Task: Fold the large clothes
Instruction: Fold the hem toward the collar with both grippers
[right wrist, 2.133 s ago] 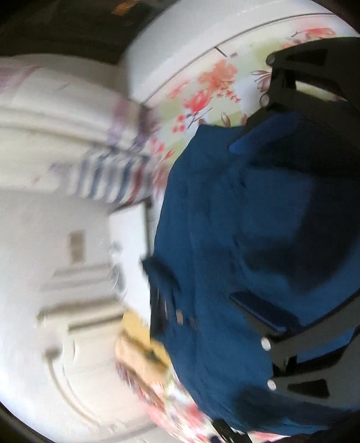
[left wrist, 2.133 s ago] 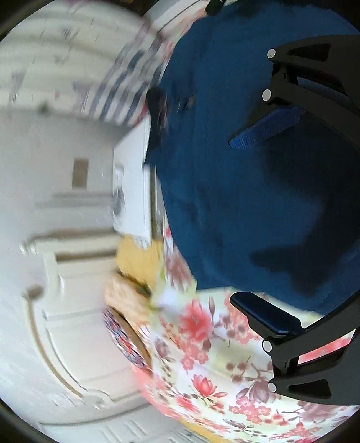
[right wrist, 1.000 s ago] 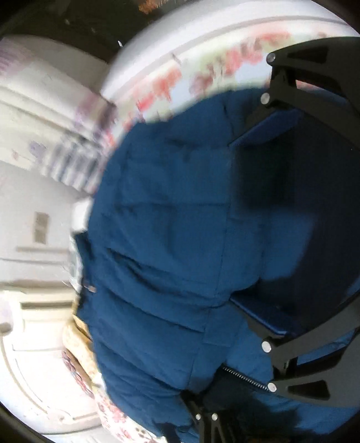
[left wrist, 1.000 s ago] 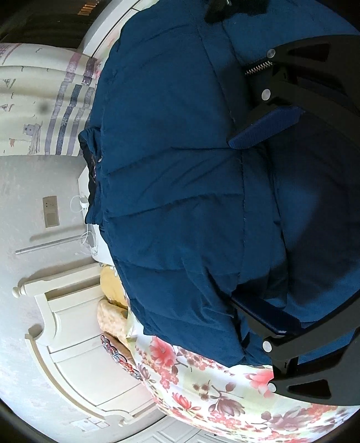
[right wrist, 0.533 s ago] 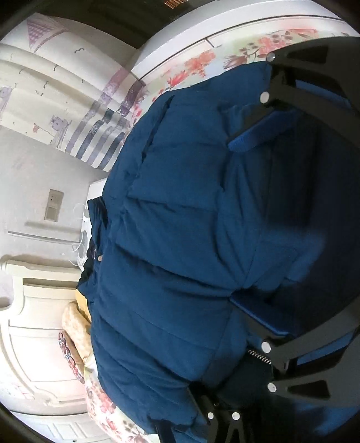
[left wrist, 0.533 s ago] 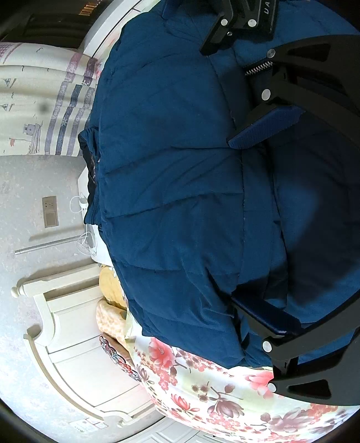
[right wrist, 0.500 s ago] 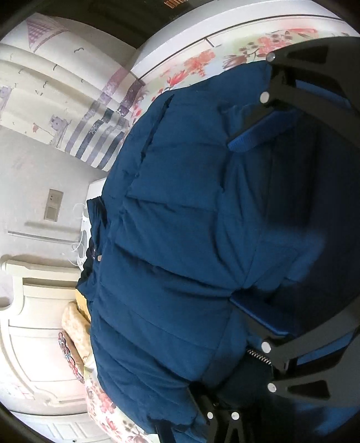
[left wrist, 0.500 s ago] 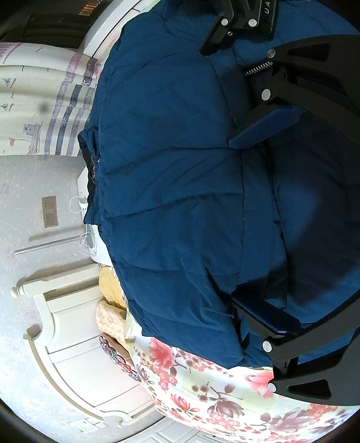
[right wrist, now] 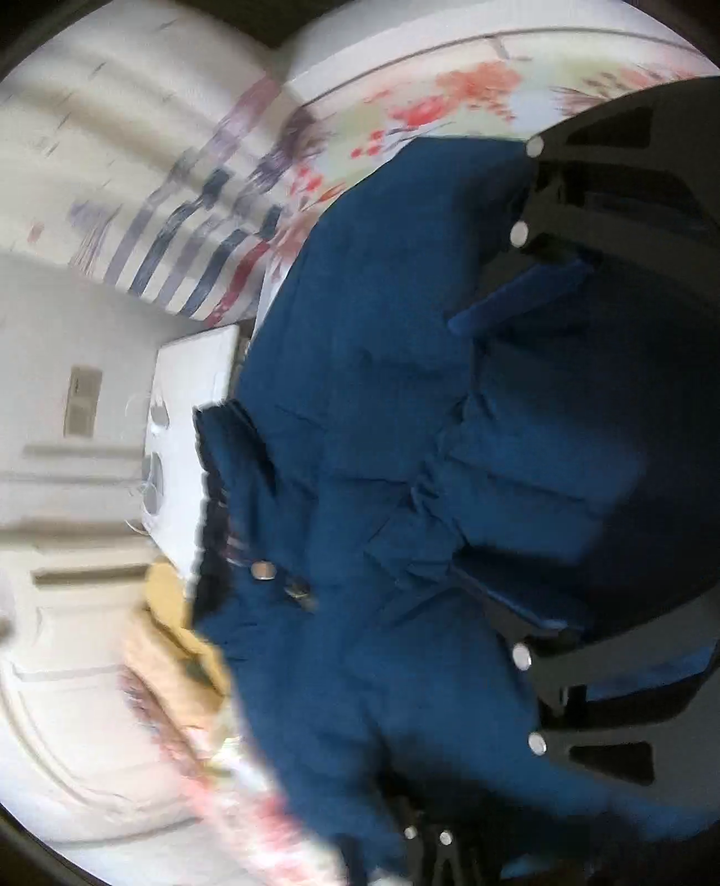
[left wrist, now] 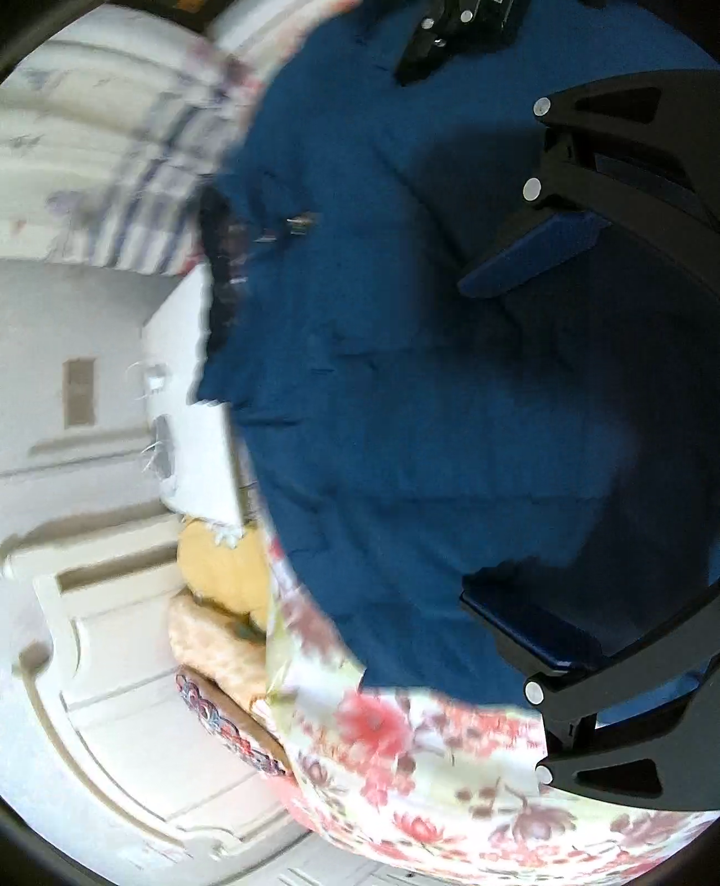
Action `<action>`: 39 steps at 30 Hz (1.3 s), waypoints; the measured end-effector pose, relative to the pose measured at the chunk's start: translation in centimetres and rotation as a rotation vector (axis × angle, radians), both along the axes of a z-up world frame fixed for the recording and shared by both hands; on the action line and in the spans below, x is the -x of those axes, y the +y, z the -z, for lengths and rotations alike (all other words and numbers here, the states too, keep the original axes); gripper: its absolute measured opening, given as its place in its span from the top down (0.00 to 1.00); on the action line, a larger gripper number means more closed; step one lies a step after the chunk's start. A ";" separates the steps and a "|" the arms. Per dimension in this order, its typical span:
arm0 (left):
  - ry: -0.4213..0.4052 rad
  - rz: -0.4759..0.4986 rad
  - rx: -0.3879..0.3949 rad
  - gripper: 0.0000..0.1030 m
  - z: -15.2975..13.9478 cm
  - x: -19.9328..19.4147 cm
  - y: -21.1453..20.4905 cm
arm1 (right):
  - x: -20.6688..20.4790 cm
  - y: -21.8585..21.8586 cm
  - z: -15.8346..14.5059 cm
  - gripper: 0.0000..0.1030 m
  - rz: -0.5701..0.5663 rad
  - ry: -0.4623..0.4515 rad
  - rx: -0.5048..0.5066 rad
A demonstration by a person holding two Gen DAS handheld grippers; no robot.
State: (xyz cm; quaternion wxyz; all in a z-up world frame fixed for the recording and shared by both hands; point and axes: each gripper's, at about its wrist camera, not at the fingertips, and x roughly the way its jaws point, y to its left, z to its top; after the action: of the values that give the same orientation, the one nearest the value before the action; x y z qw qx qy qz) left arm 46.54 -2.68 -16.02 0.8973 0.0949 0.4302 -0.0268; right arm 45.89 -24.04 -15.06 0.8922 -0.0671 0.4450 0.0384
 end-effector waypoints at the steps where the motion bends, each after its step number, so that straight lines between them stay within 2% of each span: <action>1: -0.012 0.010 -0.013 0.04 -0.1 0.3 -0.1 | -0.1 0.1 -0.3 0.20 0.001 0.016 -0.001; 2: -0.009 0.027 -0.018 0.04 -0.5 0.4 -0.2 | -0.3 -0.1 -1.0 0.22 0.000 0.023 -0.014; 4: -0.025 0.046 0.029 0.04 -2.1 0.2 0.0 | -1.0 -0.6 -3.0 0.24 -0.001 -0.036 -0.050; 6: -0.051 0.021 0.034 0.04 -3.2 -1.0 0.3 | -1.9 -0.9 -3.8 0.23 0.014 -0.070 -0.060; 7: -0.052 0.011 0.029 0.04 -3.2 -1.7 0.4 | -3.1 -1.2 -3.6 0.23 0.030 -0.060 -0.053; 9: 0.003 -0.011 0.010 0.04 -1.9 -3.8 0.3 | -5.2 -1.5 -2.0 0.22 0.055 0.005 -0.016; 10: 0.052 -0.012 0.015 0.04 -0.5 -4.8 0.3 | -6.3 -1.7 -0.2 0.17 0.067 0.075 0.009; 11: 0.068 -0.010 0.036 0.04 0.2 -5.2 0.5 | -6.8 -2.0 0.8 0.15 0.068 0.098 -0.011; 14: 0.048 -0.012 0.071 0.04 0.4 -5.0 1.0 | -7.0 -2.9 0.6 0.14 0.074 0.099 -0.066; 17: 0.013 -0.049 0.113 0.04 -1.7 -2.8 2.0 | -4.2 -2.7 -1.7 0.20 0.086 0.011 -0.057; 18: -0.035 -0.053 0.162 0.04 -3.1 -1.0 2.7 | -2.8 -2.5 -2.7 0.19 0.070 -0.031 -0.070; 19: -0.069 -0.051 0.190 0.04 -4.0 0.4 3.1 | 0.0 -1.9 -4.5 0.16 0.034 -0.104 -0.098; 21: -0.107 -0.044 0.200 0.04 -5.3 4.3 3.2 | 4.2 -0.7 -5.8 0.07 -0.017 -0.153 -0.103; 23: -0.072 0.020 0.180 0.04 -4.7 6.9 2.1 | 7.4 0.9 -5.4 0.05 -0.093 -0.118 -0.074; 25: -0.035 0.064 0.128 0.04 -3.0 9.1 0.7 | 9.7 2.3 -3.8 0.05 -0.136 -0.067 -0.044; 27: 0.020 0.108 0.054 0.04 -0.3 10.7 -0.9 | 11.1 3.5 -1.4 0.05 -0.167 0.000 -0.013; 28: 0.042 0.112 0.028 0.04 0.7 10.9 -1.4 | 11.5 4.1 0.1 0.04 -0.163 0.026 0.041; 29: 0.033 0.117 -0.015 0.04 2.0 11.4 -1.8 | 12.1 4.7 1.1 0.03 -0.175 0.003 0.110; 30: -0.002 0.118 -0.013 0.04 2.2 11.8 -1.8 | 12.6 5.0 1.4 0.02 -0.183 -0.032 0.136; 33: 0.035 0.099 -0.004 0.04 1.4 12.0 -1.1 | 13.3 4.2 0.5 0.04 -0.147 -0.007 0.095; 36: -0.023 0.070 -0.006 0.04 0.4 13.8 1.0 | 15.6 2.6 -1.7 0.04 -0.103 -0.066 -0.001; 38: -0.008 0.025 -0.026 0.04 1.4 13.7 2.8 | 16.1 0.8 -1.1 0.04 -0.058 -0.034 -0.024; 39: 0.030 0.007 0.028 0.04 2.1 13.2 4.2 | 16.1 0.0 -0.3 0.04 -0.041 -0.008 -0.017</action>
State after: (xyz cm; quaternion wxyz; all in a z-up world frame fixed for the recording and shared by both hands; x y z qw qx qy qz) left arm 33.35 1.49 -18.12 0.8920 0.0832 0.4427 -0.0372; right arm 29.76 -24.02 -14.80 0.8934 -0.0686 0.4398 0.0602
